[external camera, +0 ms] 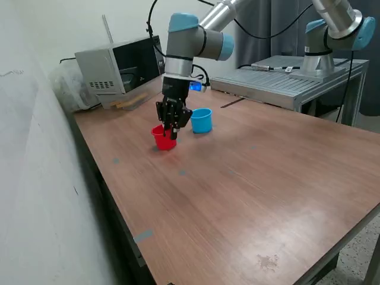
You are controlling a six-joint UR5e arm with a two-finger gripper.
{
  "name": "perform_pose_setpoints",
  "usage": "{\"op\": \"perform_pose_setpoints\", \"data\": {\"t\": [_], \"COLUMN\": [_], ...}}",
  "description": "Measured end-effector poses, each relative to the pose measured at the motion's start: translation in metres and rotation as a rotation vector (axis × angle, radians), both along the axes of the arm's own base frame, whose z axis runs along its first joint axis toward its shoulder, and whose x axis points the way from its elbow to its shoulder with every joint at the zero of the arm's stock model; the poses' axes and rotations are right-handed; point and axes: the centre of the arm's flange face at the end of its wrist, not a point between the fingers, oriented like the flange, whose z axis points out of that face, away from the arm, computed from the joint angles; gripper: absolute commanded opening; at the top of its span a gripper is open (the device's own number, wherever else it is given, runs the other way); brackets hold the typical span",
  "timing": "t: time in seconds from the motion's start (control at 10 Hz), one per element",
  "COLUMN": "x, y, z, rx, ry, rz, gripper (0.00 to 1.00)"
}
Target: Place red objects in the red bin, and blue objects in the blue bin.
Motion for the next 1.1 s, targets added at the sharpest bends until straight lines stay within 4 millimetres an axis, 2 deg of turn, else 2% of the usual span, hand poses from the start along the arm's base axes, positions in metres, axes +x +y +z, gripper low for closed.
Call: {"op": "perform_pose_setpoints", "data": {"t": [0.1, 0.3, 0.5, 0.6, 0.8, 1.1], "x": [0.010, 0.025, 0.035, 0.038, 0.041, 0.041], "y": [0.013, 0.064, 0.118, 0.138, 0.162, 0.173], "z": [0.019, 0.042, 0.051, 0.052, 0.047, 0.032], "rx": [0.004, 0.014, 0.025, 0.029, 0.033, 0.030], "ry": [0.004, 0.003, -0.002, -0.004, -0.015, -0.036], "rz": [-0.014, -0.072, -0.132, -0.153, -0.175, -0.185], "gripper": [0.00, 0.00, 0.00, 0.00, 0.00, 0.00]}}
